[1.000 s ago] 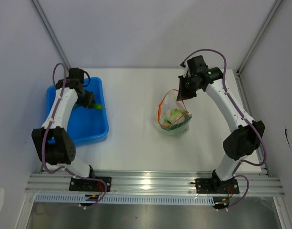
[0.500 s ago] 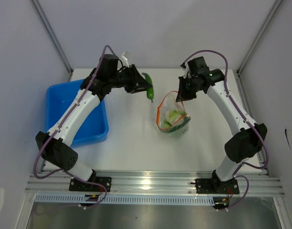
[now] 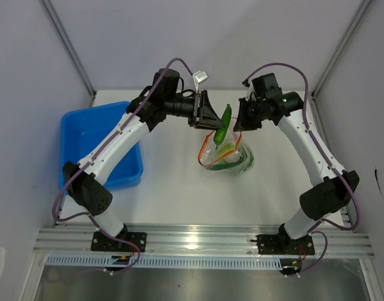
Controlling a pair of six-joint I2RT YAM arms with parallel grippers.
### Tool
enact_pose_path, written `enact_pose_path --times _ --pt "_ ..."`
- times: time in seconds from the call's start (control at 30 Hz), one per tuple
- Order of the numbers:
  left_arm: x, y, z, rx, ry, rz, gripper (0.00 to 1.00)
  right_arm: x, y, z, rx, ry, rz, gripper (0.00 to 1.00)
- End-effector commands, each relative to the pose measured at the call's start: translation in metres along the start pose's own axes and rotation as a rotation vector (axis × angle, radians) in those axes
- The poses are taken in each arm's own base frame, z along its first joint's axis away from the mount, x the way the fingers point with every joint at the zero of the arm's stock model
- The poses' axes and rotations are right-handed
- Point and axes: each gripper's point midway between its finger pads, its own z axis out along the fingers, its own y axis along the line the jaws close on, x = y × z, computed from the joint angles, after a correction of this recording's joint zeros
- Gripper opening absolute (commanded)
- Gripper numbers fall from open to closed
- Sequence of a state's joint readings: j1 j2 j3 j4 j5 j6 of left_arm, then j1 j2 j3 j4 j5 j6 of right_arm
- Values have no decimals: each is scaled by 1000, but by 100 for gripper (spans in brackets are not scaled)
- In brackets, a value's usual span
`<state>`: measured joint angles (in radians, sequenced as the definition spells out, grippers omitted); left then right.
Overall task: Place the food in the zip-top bag and seal the zipper
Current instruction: Place the fake vegetable in the zipper food storage bag.
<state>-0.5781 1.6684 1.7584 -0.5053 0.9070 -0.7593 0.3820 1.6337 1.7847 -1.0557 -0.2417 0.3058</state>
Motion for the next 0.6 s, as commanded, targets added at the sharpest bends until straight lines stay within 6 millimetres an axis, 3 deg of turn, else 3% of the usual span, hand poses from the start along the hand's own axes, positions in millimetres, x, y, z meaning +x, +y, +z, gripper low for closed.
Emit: enact_pose_path --times 0.0,0.27,0.57 --pt "20 -19 -4 41 69 4 0 -19 10 -28 -21 -133 -1 0" --pt "53 -4 -11 1 155 -129 0 -14 6 -32 -9 -167 41 0" --pt "81 -6 -21 0 238 -222 0 -9 15 -41 -47 -186 49 0"
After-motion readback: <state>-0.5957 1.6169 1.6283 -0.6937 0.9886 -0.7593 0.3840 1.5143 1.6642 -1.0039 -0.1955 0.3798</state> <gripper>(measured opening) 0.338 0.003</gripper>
